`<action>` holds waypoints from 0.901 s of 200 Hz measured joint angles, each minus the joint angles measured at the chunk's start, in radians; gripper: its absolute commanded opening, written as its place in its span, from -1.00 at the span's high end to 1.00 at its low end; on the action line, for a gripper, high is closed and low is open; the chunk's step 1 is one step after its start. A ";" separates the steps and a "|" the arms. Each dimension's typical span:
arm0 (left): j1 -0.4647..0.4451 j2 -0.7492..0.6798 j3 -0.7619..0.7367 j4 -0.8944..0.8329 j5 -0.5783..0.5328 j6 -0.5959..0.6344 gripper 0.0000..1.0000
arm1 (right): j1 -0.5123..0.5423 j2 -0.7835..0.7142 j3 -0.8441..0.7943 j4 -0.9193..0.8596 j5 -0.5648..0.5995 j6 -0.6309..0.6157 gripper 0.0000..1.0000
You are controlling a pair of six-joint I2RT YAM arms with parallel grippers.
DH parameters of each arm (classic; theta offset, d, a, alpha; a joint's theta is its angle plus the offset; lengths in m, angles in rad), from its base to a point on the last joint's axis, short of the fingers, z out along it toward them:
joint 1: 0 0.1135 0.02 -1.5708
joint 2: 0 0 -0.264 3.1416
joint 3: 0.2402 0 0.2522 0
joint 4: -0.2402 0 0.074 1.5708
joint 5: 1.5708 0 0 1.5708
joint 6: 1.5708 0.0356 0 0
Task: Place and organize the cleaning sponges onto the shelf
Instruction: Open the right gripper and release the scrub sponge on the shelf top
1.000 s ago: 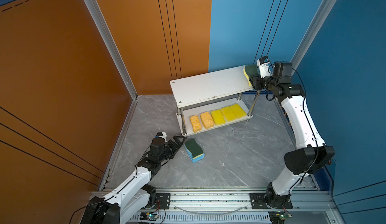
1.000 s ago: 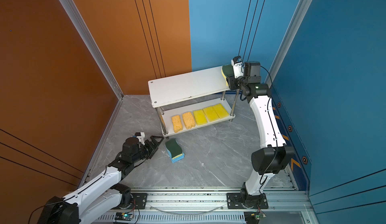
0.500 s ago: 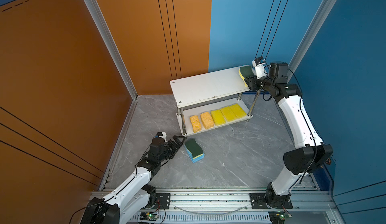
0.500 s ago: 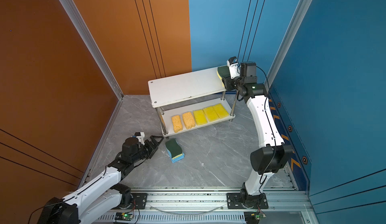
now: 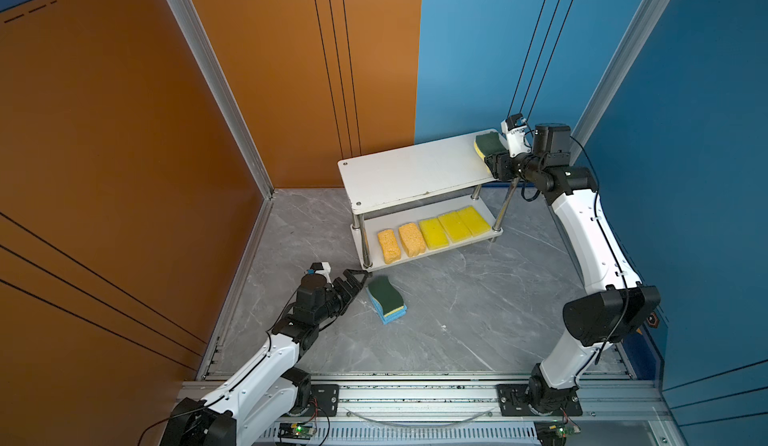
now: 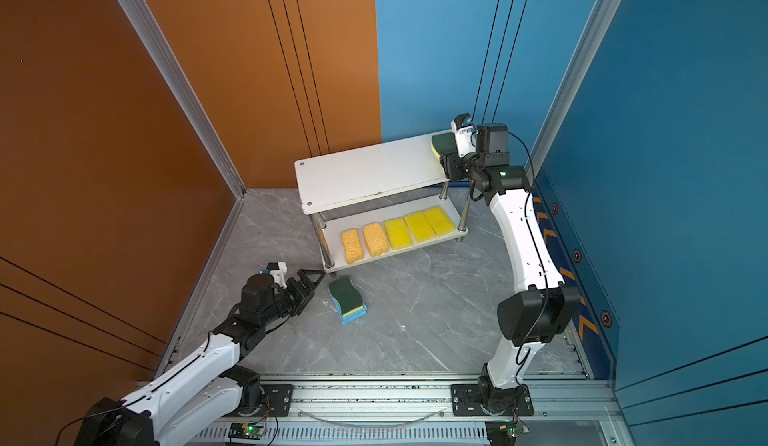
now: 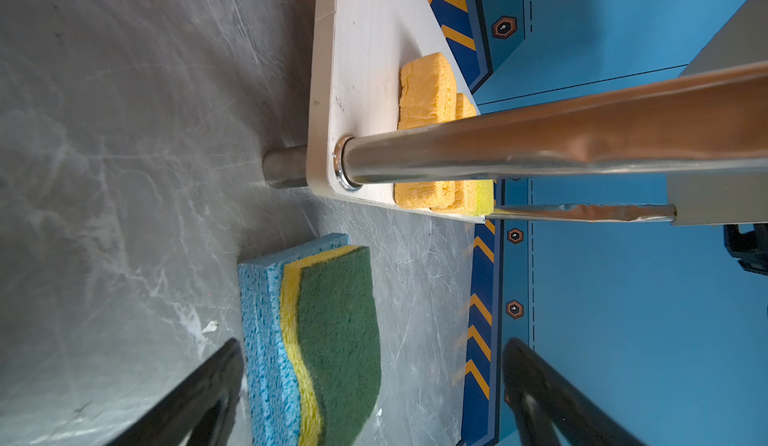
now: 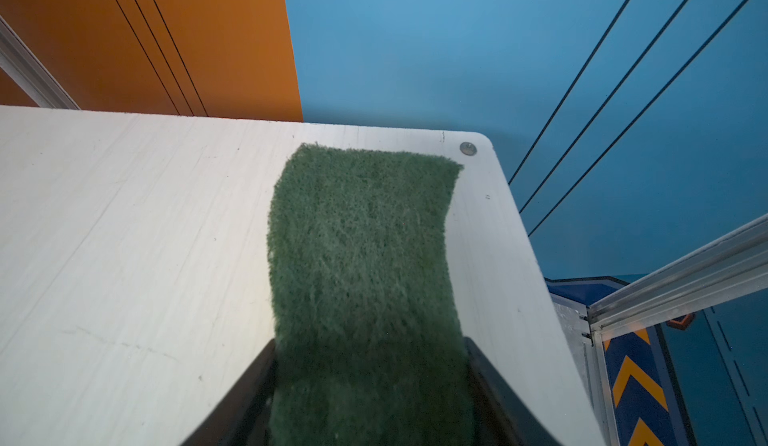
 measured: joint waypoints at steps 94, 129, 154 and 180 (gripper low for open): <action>0.000 0.000 0.000 0.000 0.000 -0.003 -0.95 | 0.001 0.009 -0.004 -0.001 0.014 0.018 -0.78; 0.000 0.000 0.000 0.000 0.000 -0.003 -0.95 | 0.001 0.009 -0.004 -0.001 0.016 0.026 -1.00; 0.000 0.000 0.000 0.000 -0.003 -0.003 -0.95 | 0.002 0.009 -0.004 0.000 0.027 0.026 -1.00; 0.000 0.000 0.000 0.000 -0.003 -0.003 -0.95 | 0.002 0.009 -0.004 0.000 0.042 0.026 -1.00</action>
